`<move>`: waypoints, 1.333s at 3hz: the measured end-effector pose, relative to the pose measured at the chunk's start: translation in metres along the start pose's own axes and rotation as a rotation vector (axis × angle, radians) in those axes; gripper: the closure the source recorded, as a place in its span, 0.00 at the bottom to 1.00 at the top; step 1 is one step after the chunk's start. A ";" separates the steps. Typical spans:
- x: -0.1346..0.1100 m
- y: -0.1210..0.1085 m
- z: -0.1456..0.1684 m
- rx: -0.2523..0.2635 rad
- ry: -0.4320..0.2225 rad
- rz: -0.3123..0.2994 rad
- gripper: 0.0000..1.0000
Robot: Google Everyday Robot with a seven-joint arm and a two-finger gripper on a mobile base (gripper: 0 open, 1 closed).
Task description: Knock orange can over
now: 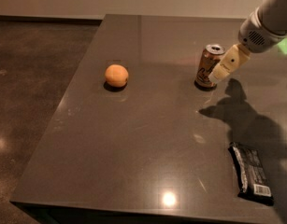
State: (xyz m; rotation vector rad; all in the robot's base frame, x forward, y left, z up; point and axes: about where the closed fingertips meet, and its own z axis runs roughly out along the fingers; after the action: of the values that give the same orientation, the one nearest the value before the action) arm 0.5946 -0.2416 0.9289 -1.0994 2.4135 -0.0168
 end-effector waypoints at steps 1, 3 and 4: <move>-0.007 -0.007 0.016 0.001 -0.061 0.037 0.00; -0.022 -0.010 0.039 -0.039 -0.161 0.078 0.02; -0.026 -0.010 0.041 -0.055 -0.189 0.089 0.25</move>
Offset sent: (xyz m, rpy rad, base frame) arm 0.0416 0.0166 -0.0228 0.1631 -0.0818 -0.0241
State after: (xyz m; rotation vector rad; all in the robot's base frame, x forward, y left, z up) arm 0.6340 -0.2226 0.9057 -0.9701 2.3015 0.1759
